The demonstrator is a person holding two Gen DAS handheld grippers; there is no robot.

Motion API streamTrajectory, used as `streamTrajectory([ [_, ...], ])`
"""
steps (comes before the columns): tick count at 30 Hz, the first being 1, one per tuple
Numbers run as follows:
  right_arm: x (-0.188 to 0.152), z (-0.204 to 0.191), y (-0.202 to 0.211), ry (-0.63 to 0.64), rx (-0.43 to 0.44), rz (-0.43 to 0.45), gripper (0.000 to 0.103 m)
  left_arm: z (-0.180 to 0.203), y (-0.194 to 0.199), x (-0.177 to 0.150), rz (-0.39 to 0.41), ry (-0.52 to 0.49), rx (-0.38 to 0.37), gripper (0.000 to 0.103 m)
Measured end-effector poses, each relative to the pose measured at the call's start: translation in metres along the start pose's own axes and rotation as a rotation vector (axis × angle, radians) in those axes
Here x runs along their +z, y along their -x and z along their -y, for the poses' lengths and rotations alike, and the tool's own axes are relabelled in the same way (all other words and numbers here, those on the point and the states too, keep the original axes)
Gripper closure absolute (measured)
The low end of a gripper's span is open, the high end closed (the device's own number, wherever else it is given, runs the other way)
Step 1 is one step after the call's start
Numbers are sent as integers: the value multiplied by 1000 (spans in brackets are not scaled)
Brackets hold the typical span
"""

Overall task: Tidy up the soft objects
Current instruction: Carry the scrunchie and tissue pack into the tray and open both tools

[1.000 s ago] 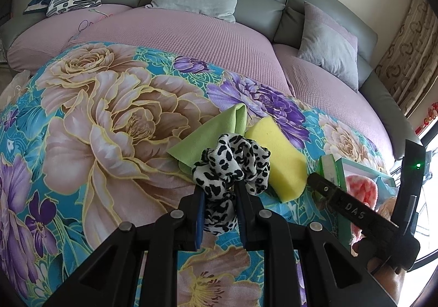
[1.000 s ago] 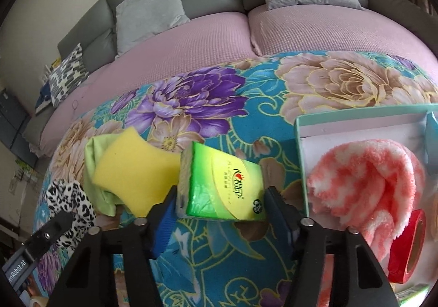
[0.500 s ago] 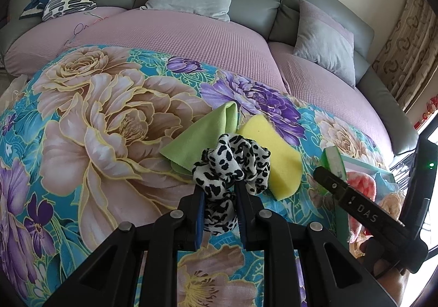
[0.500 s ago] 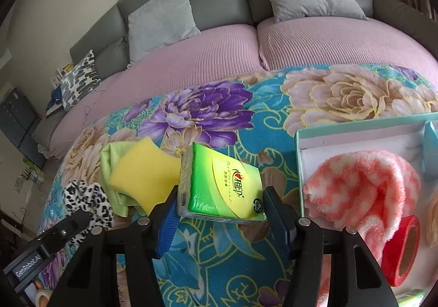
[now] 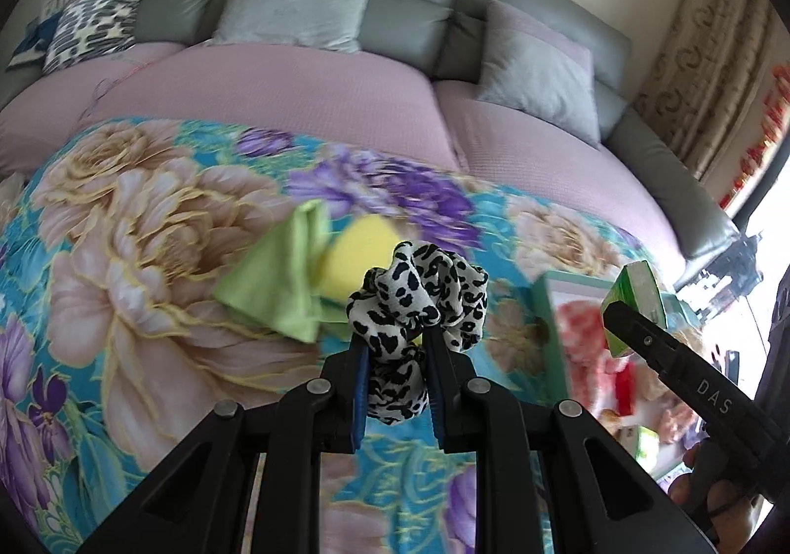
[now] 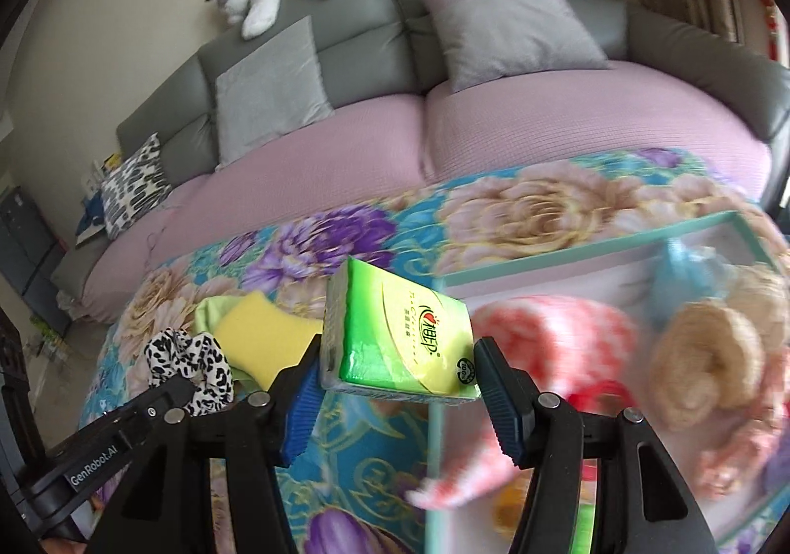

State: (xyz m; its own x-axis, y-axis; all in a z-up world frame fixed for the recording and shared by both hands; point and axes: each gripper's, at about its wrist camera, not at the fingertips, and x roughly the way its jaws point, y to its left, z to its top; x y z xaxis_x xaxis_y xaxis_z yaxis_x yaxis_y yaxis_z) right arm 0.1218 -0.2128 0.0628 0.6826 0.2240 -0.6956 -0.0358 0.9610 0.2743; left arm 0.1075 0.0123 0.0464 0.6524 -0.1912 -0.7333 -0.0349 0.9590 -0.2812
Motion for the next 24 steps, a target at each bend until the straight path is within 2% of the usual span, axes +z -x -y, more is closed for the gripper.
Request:
streamTrajectory([
  [7,3,53,21,-76,-54,29,41,55,-5,-4,7,-105,-49,82],
  [14,8,94,17,-141,-47,25,41,112,-19,-12,-8,-201,-126,82],
  [19,12,111,16,-168,-51,34,41,146,-34,-17,-18,-263,-140,82],
  [24,15,130,21,-196,-64,53,41,163,-50,-16,-26,-283,-136,82],
])
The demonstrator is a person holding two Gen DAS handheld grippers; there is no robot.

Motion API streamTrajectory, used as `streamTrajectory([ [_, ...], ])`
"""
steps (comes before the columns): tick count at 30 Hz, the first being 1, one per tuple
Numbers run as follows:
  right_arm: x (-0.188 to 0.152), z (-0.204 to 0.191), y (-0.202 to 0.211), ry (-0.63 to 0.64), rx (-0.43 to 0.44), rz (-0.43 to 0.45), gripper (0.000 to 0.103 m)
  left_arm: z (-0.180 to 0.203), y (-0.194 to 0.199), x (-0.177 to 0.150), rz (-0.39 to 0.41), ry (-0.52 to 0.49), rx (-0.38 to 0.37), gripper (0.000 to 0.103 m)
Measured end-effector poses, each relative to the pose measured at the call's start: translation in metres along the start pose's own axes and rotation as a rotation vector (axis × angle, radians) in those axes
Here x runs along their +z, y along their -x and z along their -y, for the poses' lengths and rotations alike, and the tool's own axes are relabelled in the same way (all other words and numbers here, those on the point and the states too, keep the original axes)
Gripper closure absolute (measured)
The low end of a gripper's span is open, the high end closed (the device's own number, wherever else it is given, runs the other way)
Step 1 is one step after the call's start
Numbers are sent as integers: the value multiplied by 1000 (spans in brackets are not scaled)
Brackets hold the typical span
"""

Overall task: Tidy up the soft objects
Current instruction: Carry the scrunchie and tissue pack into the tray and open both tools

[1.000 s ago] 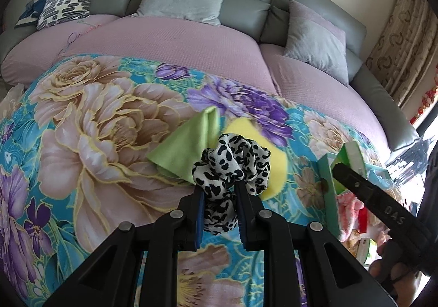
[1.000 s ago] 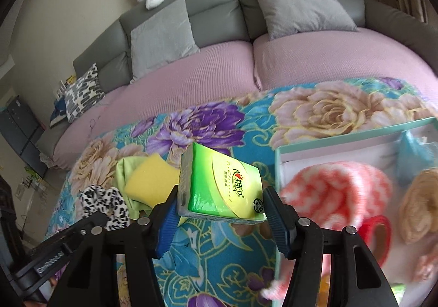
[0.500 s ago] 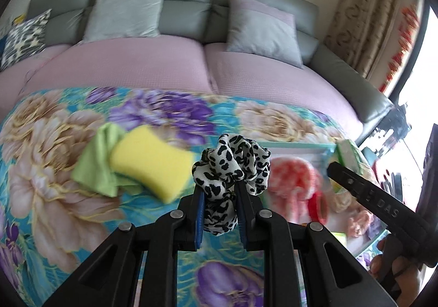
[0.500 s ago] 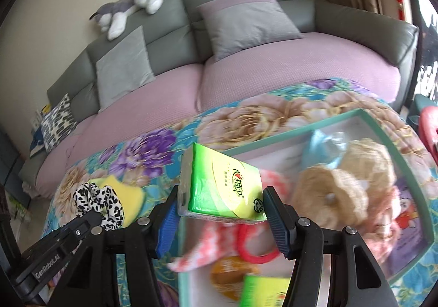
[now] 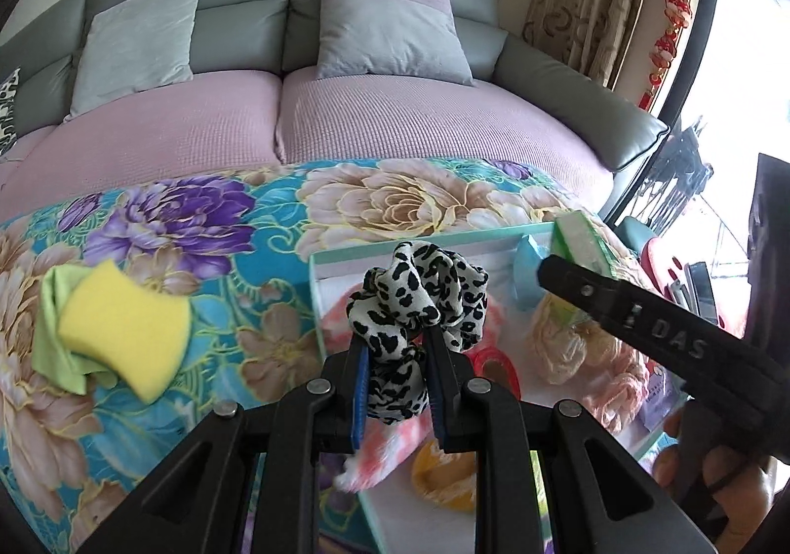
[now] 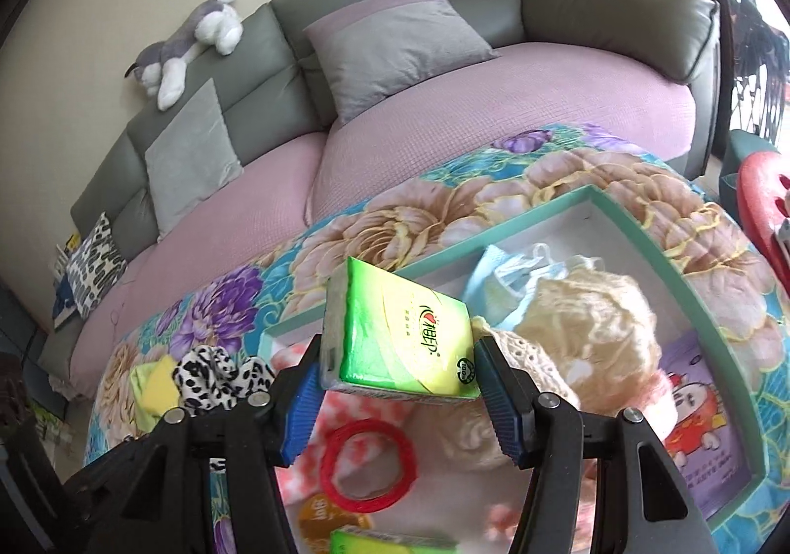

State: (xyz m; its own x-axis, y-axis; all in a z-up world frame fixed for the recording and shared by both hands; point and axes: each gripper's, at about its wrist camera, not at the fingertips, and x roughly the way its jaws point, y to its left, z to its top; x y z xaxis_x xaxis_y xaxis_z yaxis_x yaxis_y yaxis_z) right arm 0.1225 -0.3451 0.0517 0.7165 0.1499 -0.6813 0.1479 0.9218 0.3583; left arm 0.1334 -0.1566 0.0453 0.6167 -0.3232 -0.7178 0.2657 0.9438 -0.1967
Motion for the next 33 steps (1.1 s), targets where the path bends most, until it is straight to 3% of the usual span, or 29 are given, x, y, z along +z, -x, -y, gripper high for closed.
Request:
streamTrajectory([
  [14,9,19,1,10,-62,-1,41,26,-33,6,-7,-61,18,79],
  [17,8,15,-1,29,-72,-9,40,26,-34,6,-18,-65,31,67],
  [19,7,14,-1,38,-79,-13,40,24,-33,5,-23,-62,30,54],
  [24,6,11,-2,51,-94,-30,36,23,-32,3,-47,-65,39,48],
  [27,6,9,-3,63,-97,-41,28,21,-27,3,-48,-68,49,36],
  [33,7,2,3,88,-107,-41,24,17,-13,5,-37,-62,39,34],
])
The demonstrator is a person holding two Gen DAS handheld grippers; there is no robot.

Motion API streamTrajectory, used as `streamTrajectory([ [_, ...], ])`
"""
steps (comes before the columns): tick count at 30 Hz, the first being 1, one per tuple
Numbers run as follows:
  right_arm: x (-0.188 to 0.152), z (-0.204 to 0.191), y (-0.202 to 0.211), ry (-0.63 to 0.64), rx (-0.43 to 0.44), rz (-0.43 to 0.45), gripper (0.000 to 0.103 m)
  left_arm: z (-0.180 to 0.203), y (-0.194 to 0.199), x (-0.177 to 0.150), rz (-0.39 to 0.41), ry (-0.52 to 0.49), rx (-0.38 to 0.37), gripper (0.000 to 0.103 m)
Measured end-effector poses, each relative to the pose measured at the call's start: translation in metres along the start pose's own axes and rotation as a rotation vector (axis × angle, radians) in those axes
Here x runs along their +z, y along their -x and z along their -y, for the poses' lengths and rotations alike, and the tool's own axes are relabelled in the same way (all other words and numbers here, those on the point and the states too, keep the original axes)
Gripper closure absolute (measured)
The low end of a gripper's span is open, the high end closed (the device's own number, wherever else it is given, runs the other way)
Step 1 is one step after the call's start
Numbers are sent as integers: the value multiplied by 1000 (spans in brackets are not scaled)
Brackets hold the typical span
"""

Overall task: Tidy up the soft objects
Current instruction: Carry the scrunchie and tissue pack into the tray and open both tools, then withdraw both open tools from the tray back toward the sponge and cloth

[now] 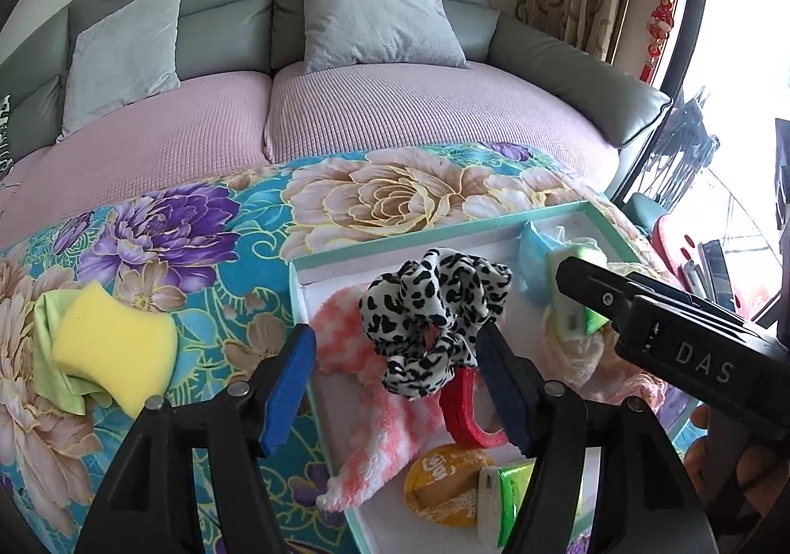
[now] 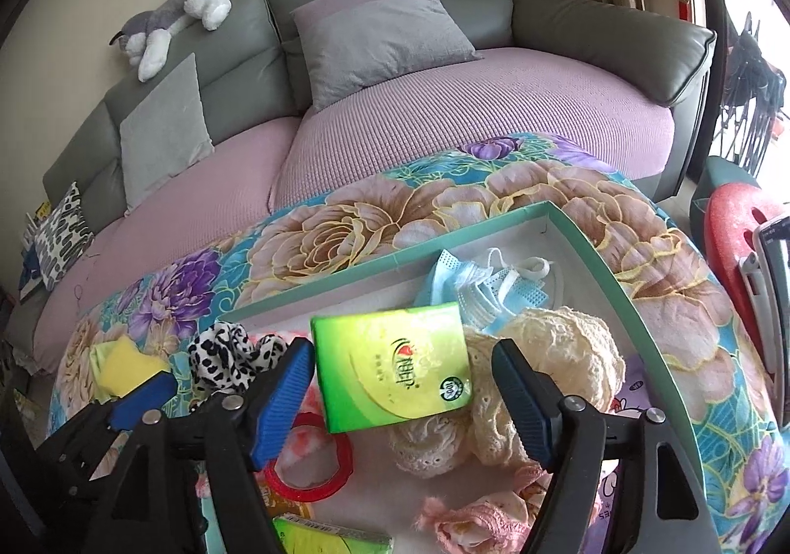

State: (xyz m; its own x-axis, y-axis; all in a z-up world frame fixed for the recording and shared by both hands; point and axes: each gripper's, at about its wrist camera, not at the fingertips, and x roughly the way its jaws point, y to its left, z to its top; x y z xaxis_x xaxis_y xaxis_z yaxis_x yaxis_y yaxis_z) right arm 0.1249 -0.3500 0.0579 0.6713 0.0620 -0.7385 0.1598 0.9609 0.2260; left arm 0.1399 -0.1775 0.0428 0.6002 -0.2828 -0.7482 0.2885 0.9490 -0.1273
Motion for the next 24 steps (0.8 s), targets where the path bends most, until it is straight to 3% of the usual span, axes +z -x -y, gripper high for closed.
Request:
streamTrajectory([
  [7,2,1,13,-3,-16,14,22,-4,19,1,29,10,-6,26],
  [18,-8,-2,24,6,-21,-23,22,-28,32,-3,56,82,49,25],
  [20,-10,-4,20,21,-32,-40,22,-34,32,-5,56,106,72,15],
  [21,-11,-5,18,30,-42,-48,22,-38,31,-5,57,121,90,5],
  [23,-13,-9,15,53,-63,-59,21,-44,31,-7,65,137,123,2],
  [24,-14,-11,14,65,-73,-62,15,-47,30,-8,67,145,137,2],
])
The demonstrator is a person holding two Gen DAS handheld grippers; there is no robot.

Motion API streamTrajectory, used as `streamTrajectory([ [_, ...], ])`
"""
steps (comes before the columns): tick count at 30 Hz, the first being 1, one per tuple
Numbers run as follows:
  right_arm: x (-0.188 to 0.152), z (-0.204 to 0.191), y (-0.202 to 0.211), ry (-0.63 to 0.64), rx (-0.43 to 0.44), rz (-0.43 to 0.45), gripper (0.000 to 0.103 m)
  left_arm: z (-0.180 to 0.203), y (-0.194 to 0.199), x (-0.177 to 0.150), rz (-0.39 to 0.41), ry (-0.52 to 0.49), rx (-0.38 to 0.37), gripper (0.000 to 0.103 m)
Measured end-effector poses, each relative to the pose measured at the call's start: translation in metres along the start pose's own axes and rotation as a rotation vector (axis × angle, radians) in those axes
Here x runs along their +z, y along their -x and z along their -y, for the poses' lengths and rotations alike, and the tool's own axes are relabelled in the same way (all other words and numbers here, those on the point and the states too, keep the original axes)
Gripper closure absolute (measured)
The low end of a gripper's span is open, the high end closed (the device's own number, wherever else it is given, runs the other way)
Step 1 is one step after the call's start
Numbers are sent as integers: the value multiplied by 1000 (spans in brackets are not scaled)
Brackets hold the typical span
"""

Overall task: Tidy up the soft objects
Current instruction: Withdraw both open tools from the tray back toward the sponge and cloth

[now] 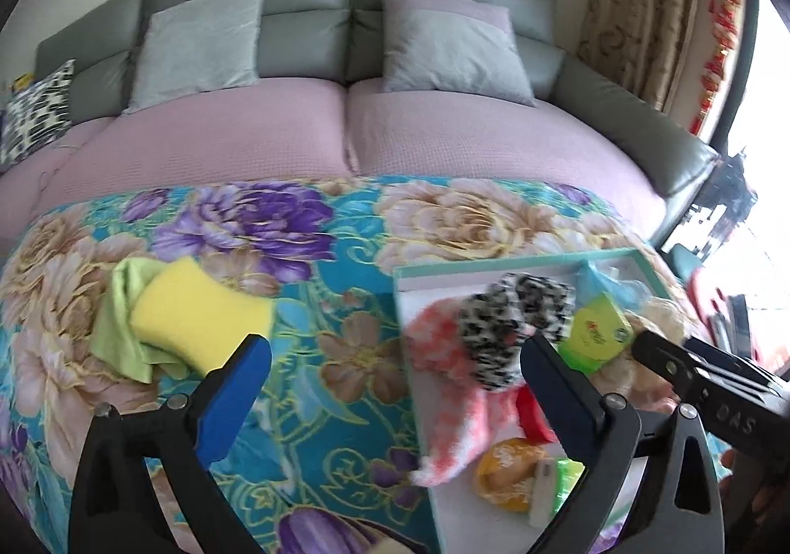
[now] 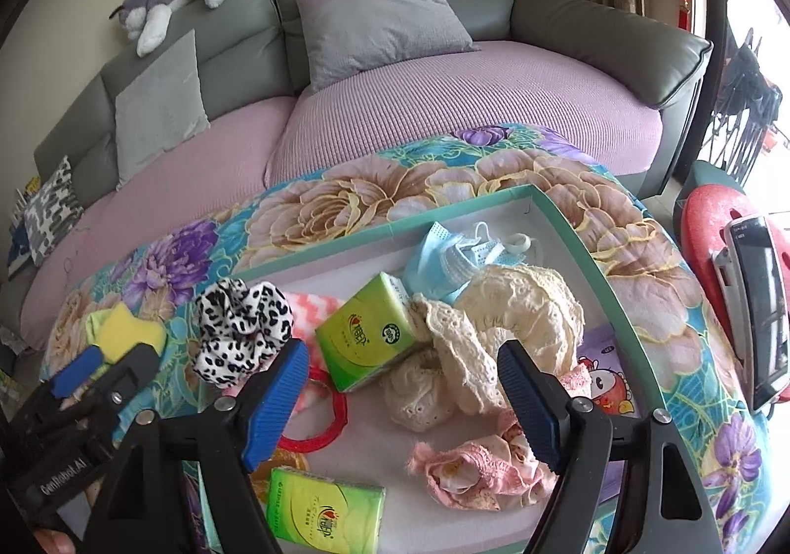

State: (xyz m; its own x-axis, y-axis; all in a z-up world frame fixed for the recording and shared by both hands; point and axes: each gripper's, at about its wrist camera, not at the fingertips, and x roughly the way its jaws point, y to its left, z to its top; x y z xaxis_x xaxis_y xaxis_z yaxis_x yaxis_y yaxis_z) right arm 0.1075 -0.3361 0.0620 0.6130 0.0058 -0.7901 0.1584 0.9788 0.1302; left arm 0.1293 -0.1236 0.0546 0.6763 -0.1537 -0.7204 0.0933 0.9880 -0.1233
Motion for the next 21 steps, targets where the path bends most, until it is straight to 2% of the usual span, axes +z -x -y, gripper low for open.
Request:
streamTrajectory([
  [1,0,-2,-1,10,-8,-2,7,-4,-1,0,0,12,16,2],
  [3,-1,-5,-3,26,-22,-7,0,-11,-3,0,-3,36,39,2],
  [15,-3,-17,-9,65,-63,-26,0,-36,-8,-2,-19,117,94,2],
  [21,0,-38,-1,62,-6,8,0,-61,-1,-1,-13,164,141,2],
])
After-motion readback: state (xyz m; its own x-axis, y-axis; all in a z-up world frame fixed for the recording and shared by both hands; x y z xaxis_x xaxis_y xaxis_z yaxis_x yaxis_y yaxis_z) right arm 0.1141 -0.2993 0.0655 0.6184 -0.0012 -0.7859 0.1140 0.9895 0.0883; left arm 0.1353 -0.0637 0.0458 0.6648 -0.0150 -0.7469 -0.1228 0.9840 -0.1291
